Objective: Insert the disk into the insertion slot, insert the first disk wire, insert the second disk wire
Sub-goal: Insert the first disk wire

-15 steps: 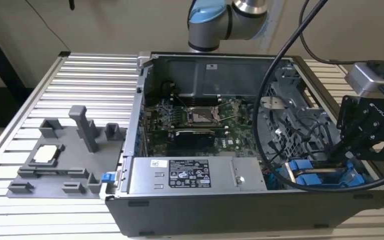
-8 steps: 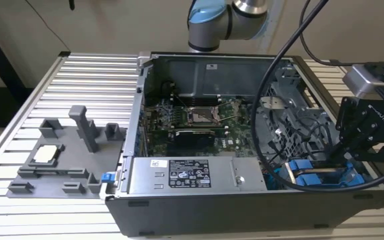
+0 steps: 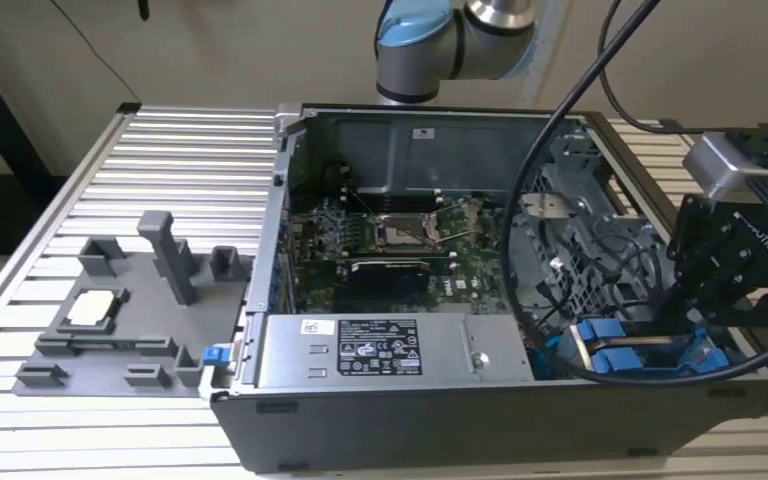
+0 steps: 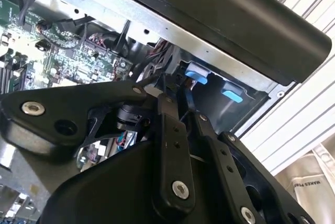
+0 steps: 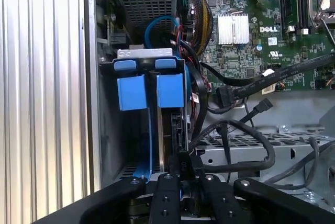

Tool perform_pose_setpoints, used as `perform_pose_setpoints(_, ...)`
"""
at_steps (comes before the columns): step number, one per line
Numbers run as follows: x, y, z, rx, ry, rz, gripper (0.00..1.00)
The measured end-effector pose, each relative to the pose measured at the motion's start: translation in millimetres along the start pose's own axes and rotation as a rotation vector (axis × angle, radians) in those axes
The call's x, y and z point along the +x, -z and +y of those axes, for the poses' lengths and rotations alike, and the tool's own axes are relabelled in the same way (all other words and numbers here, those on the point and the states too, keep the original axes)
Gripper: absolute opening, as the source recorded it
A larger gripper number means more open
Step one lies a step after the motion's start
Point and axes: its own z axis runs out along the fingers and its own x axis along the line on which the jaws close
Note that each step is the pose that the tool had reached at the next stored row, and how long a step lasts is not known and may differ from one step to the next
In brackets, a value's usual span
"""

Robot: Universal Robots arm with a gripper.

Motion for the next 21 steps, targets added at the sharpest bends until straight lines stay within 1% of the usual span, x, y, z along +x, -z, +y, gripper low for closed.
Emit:
perform_pose_setpoints(1,0.0,0.2,0.0,0.0000,0.000,-0.0002,0.20)
perform_pose_setpoints(2,0.0,0.7,0.1,0.0001,0.000,0.0007,0.27)
perform_pose_setpoints(4,0.0,1.7,0.2,-0.0004,0.000,0.0011,0.27)
perform_pose_setpoints(10,-0.1,8.9,0.8,-0.0017,0.000,0.0036,0.27)
perform_pose_setpoints(13,-0.2,14.6,1.4,-0.0017,-0.001,0.0056,0.27)
perform_pose_setpoints(21,-0.5,32.9,3.1,-0.0016,-0.001,0.0093,0.27)
